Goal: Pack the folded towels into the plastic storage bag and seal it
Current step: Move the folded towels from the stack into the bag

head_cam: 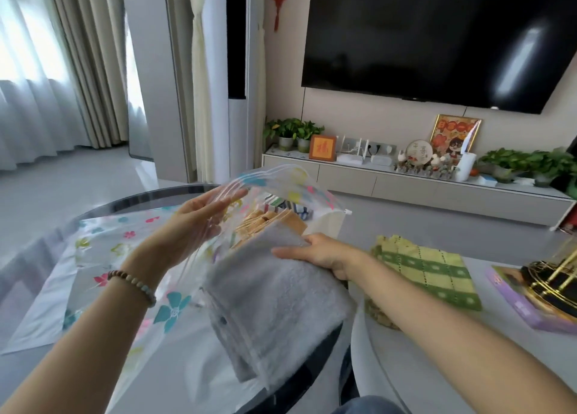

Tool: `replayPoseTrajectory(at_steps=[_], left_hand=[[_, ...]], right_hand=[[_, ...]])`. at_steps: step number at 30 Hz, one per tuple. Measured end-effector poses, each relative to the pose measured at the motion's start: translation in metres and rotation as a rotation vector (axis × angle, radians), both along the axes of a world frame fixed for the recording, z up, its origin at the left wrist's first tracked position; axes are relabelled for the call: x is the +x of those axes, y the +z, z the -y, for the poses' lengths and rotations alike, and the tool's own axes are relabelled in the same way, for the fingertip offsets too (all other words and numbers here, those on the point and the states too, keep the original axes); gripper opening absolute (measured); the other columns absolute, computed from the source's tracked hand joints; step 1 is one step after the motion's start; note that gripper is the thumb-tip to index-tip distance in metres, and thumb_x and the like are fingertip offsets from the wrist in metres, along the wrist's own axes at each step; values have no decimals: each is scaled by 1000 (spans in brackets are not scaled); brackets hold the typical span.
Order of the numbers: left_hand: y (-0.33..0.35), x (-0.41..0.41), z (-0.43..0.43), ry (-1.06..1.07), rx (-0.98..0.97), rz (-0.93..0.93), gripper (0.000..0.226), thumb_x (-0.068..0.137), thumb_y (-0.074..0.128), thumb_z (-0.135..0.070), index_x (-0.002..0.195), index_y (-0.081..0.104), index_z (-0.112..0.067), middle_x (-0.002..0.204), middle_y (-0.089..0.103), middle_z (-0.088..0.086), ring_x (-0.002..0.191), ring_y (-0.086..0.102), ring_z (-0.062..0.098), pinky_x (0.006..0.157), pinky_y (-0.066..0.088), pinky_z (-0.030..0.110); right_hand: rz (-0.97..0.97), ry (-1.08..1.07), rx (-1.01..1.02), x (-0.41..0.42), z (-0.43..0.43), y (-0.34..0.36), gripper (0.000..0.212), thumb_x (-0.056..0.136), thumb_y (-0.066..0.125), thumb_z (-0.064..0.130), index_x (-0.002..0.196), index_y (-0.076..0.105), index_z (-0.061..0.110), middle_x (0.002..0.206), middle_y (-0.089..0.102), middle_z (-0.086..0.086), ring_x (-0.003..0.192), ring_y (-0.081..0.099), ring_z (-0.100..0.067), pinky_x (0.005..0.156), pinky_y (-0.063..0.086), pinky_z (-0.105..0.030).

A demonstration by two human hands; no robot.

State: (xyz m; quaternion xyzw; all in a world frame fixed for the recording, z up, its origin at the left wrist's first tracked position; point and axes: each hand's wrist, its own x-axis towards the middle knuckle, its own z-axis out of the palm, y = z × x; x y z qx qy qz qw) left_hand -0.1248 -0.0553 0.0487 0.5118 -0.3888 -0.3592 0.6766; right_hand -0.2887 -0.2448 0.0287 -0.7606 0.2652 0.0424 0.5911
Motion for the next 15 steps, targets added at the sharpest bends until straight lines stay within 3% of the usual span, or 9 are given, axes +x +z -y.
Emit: replayPoseTrajectory(at_steps=[2,5,8,10,13,15], left_hand=[[1,2,-5,19,-1,32,33,89,53,-26,121,63,-24,113,69,-9,64,54,-1,51,41,11],[6,3,-8,29,-43,26,33,89,54,-26,120,64,-24,116,66,-8,61,48,-1,50,36,11],[13,9,-11,13,-73,13,38,88,54,-24,125,60,-21,129,62,-1,91,53,15,76,40,24],[13,12,-12,0,-72,21,39,88,53,-24,126,59,-21,134,58,4,99,47,22,79,36,27],[7,9,-10,-14,-82,8,36,87,56,-24,122,62,-25,130,61,0,74,47,9,61,38,18],[-1,4,-9,-15,-41,35,37,84,59,-31,121,63,-29,126,61,-8,70,40,5,52,32,14]], right_hand=[[39,-116,66,33,-22,-18,67,63,83,46,115,59,11,103,69,-1,83,68,-13,67,56,-26],[181,-430,241,76,-39,-46,79,68,81,43,129,47,5,124,61,-10,100,64,-25,84,55,-38],[308,-633,459,92,-45,-68,71,79,73,38,136,43,8,133,55,-15,118,56,-33,100,47,-48],[317,-576,545,91,-47,-81,67,85,68,30,140,37,9,141,48,-15,126,49,-33,103,44,-48],[305,-476,481,78,-43,-89,61,87,66,28,139,36,13,140,50,-10,124,52,-28,97,47,-38],[285,-377,473,64,-38,-85,63,90,63,29,142,31,15,142,47,-8,126,50,-28,99,45,-37]])
